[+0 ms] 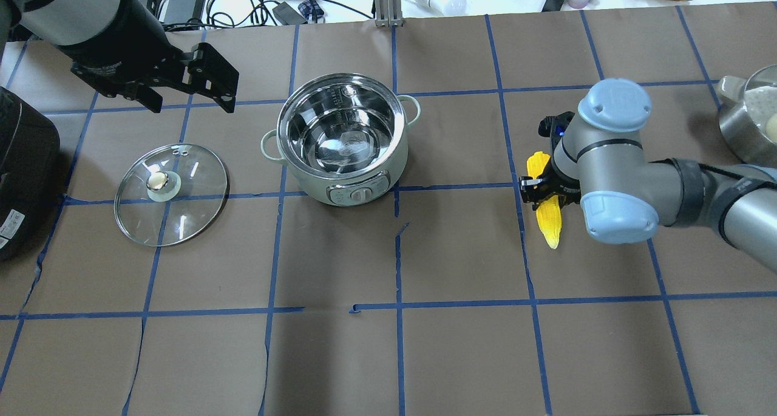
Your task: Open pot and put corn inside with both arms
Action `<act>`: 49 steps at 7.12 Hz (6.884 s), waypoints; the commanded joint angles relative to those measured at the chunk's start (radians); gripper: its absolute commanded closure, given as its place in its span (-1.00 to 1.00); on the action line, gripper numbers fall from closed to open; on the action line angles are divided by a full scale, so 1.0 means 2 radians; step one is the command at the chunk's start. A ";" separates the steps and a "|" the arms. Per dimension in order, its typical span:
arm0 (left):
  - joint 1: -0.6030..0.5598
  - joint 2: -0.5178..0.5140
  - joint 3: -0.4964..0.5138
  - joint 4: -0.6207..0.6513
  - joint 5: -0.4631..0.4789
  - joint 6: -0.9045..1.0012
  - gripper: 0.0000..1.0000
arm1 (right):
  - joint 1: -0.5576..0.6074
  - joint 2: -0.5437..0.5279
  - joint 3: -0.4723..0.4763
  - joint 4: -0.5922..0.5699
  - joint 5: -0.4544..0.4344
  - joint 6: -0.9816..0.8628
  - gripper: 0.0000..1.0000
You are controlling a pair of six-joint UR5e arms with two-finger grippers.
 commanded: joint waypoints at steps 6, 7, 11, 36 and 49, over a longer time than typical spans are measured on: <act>0.005 -0.002 -0.019 0.031 -0.005 -0.005 -1.00 | 0.236 0.170 -0.394 0.183 0.002 0.254 1.00; 0.006 -0.001 -0.020 0.030 -0.005 -0.006 -1.00 | 0.253 0.196 -0.397 0.139 0.005 0.258 1.00; 0.007 -0.001 -0.021 0.029 -0.004 -0.006 -1.00 | 0.267 0.220 -0.395 0.117 0.041 0.248 0.56; 0.006 0.002 -0.020 0.030 -0.005 -0.008 -1.00 | 0.092 -0.075 -0.305 0.331 -0.005 0.094 -1.00; 0.006 0.002 -0.019 0.031 -0.005 -0.008 -1.00 | 0.094 -0.077 -0.306 0.332 -0.004 0.093 -1.00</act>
